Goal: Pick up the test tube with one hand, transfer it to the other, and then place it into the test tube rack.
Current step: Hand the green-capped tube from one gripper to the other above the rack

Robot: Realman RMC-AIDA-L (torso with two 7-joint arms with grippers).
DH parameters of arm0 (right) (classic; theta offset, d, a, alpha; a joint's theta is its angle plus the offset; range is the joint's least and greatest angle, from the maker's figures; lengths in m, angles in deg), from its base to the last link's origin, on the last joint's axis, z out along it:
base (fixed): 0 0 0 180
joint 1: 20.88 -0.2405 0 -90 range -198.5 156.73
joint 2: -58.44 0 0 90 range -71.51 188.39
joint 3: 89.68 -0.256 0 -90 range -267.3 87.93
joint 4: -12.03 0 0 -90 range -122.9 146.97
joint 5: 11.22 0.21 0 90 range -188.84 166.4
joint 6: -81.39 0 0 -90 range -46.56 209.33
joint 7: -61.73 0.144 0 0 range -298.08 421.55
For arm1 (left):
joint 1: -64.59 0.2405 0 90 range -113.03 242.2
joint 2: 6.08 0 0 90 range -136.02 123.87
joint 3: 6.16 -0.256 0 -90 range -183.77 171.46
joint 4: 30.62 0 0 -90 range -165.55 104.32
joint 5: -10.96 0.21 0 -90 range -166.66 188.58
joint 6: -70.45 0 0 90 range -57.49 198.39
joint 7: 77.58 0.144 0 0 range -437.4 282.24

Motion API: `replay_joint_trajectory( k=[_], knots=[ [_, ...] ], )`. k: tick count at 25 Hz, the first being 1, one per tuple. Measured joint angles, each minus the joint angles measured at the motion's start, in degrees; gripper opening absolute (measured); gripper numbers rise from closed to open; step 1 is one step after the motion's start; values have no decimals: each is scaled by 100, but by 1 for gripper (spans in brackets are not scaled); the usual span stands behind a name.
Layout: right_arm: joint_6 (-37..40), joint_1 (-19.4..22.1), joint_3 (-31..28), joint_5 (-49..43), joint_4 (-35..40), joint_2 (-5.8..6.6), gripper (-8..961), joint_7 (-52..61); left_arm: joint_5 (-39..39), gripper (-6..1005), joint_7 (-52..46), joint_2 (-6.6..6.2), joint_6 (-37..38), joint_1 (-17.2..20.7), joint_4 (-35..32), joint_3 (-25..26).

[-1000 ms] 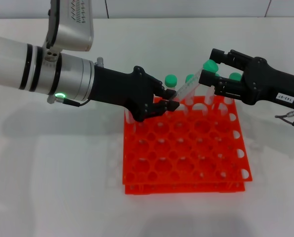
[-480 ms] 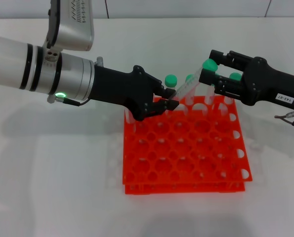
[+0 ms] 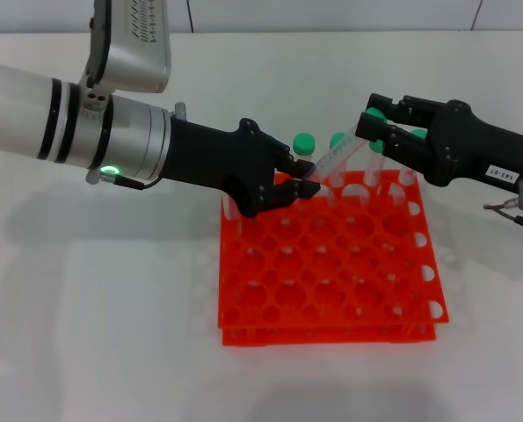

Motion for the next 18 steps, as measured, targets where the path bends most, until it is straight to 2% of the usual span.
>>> replay_joint_trajectory(
  k=[3, 13, 18],
  knots=[
    [-3, -8, 13, 0, 0, 0, 329, -2, -1, 190, 0, 0, -5, -7, 0, 0],
    [-13, -10, 23, 0, 0, 0, 330, -2, -7, 190, 14, 3, -8, -19, -1, 0],
    [-13, -10, 21, -1, 0, 0, 301, -6, -10, 190, 27, 8, -8, -22, -1, -1]
  ],
)
